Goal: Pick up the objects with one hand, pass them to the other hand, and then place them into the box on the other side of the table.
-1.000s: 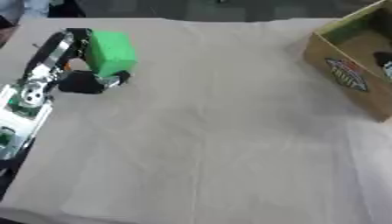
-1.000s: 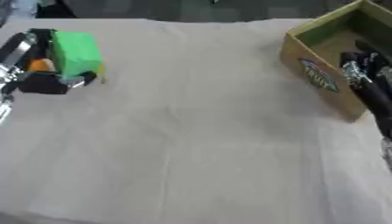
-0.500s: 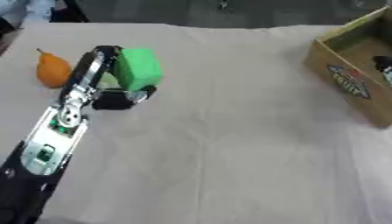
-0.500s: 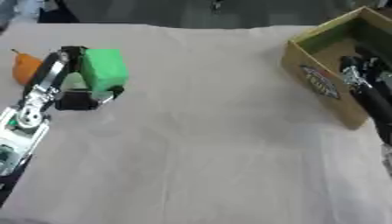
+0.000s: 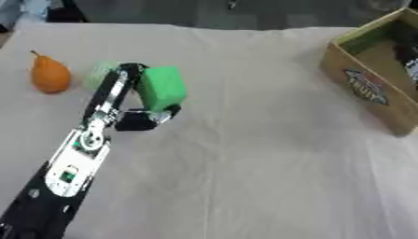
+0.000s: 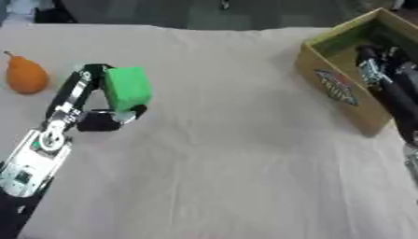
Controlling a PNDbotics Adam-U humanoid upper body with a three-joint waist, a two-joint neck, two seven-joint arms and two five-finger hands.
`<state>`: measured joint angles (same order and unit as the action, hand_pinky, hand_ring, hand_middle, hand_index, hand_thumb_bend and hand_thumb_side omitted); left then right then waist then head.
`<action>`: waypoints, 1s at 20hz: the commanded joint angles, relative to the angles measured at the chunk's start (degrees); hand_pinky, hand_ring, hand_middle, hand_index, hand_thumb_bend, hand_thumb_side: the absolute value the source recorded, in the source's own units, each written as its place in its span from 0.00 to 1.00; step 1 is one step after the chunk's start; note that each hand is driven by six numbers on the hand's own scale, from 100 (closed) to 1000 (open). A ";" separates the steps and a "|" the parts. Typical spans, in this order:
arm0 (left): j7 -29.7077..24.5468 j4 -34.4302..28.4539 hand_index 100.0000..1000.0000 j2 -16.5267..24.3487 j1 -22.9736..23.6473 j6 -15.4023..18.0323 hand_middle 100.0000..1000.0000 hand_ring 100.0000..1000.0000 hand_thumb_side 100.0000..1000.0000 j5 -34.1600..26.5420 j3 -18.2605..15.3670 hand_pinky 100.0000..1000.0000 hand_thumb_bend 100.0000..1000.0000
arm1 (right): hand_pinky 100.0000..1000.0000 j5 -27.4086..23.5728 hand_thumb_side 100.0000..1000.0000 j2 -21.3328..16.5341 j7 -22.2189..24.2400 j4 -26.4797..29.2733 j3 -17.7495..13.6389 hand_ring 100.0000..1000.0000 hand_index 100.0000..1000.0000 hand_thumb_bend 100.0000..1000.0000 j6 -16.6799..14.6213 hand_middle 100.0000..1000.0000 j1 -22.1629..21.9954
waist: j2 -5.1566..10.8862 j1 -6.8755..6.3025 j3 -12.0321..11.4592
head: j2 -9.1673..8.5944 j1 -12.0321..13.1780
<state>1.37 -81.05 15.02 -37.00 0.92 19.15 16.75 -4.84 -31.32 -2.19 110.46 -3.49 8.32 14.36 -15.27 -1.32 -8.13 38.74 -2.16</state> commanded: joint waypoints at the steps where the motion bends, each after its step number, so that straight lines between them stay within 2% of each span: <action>1: -0.07 0.07 0.45 0.29 -1.32 0.61 0.44 0.44 0.00 -0.89 0.47 0.49 0.06 | 1.00 0.09 0.61 -3.71 1.14 2.60 1.09 0.93 0.99 0.00 -0.59 0.84 0.95 | 1.43 0.36 0.18 | 0.57 -0.21; 4: 0.02 0.65 0.45 0.28 -1.51 1.03 0.44 0.44 0.00 -1.00 0.87 0.49 0.06 | 1.00 0.72 0.60 -6.09 2.48 3.90 2.65 0.93 0.98 0.00 -1.56 0.84 1.72 | 1.72 0.57 0.36 | 0.90 -0.15; 7: -0.06 0.96 0.45 0.13 -1.70 1.45 0.44 0.44 0.00 -0.34 1.06 0.49 0.07 | 1.00 1.63 0.59 -9.05 4.54 4.11 4.75 0.93 0.96 0.00 -3.89 0.84 3.89 | 1.97 0.77 0.54 | 1.12 -0.06; 13: -0.36 0.68 0.45 -0.33 -1.89 2.11 0.44 0.44 0.00 1.62 1.47 0.49 0.08 | 1.00 5.41 0.44 -14.00 9.76 4.13 10.36 0.92 0.93 0.00 -5.55 0.84 9.37 | 2.41 0.94 0.58 | 1.47 -0.37; 20: -0.18 0.08 0.45 -0.67 -1.79 2.46 0.44 0.45 0.00 2.94 1.78 0.49 0.08 | 1.00 9.49 0.37 -15.08 15.36 4.13 15.00 0.92 0.92 0.00 -5.89 0.84 15.44 | 2.98 1.24 0.69 | 1.92 -0.59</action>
<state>1.06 -79.79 14.03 -37.79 3.08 21.65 18.57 3.82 -44.60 12.27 113.36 11.38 2.53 28.84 -13.70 -0.16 -7.50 40.24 -2.65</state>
